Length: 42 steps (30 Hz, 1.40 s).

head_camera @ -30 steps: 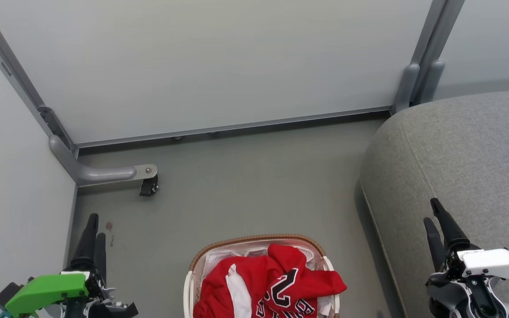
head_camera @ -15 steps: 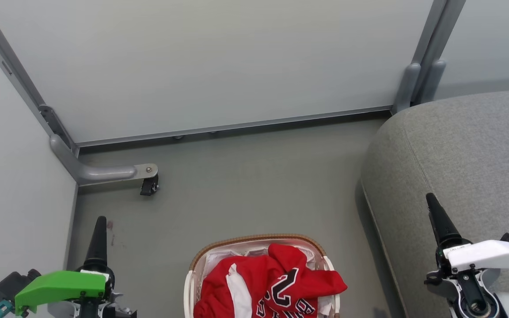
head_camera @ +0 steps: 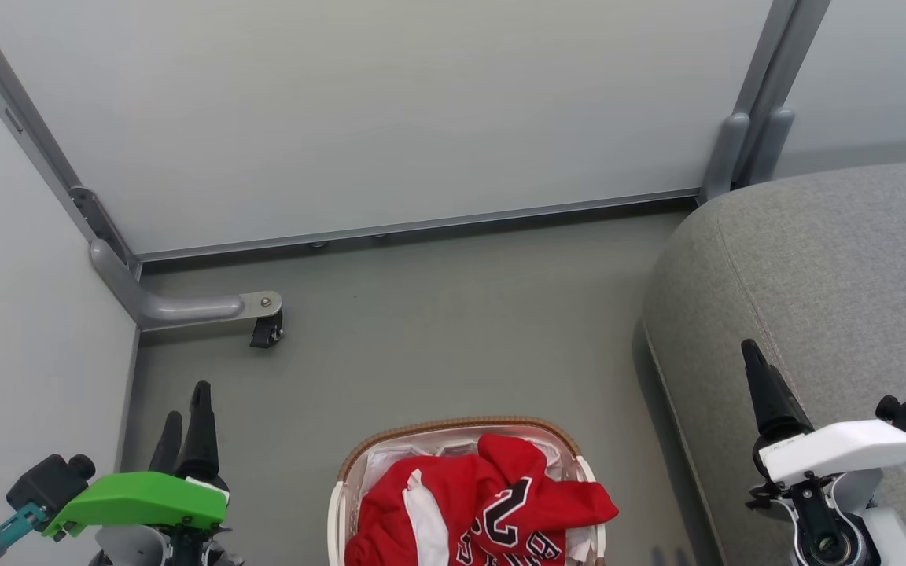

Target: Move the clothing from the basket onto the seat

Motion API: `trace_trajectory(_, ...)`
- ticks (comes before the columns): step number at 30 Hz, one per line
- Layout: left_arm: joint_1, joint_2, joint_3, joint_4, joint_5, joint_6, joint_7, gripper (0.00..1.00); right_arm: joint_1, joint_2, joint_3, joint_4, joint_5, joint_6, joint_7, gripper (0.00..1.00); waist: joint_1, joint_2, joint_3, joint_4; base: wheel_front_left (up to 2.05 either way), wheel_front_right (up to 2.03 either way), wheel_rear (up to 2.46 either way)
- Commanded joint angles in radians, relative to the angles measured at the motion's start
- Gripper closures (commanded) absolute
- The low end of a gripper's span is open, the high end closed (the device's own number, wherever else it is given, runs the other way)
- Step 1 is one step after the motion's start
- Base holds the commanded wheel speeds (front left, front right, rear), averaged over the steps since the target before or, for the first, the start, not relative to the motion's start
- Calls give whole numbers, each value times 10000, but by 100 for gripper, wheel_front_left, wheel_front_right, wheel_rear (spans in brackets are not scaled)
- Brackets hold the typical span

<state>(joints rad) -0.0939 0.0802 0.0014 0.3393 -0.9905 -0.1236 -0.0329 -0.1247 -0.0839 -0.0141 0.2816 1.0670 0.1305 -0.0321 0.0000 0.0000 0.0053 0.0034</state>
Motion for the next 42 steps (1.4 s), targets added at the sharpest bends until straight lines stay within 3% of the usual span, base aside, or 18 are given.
trace_trajectory(1, -265, 136, -44, -114, 480, 75, -122, 0, -316, -72, 24, -112, -498, 1, -125, 0, 0, 0, -2, -6, 0, 0, 0)
trace_trajectory(22, -303, 309, -749, 54, 3533, 370, -805, 0, -421, 44, 290, -401, -3859, 2, -808, 0, 0, 0, -57, -1, 0, 0, 0)
trace_trajectory(42, 44, 239, -1228, 371, 5533, 440, -1342, 0, -153, 47, 593, 157, -6224, 2, -1344, 0, 0, 0, -72, -7, 0, 0, 0)
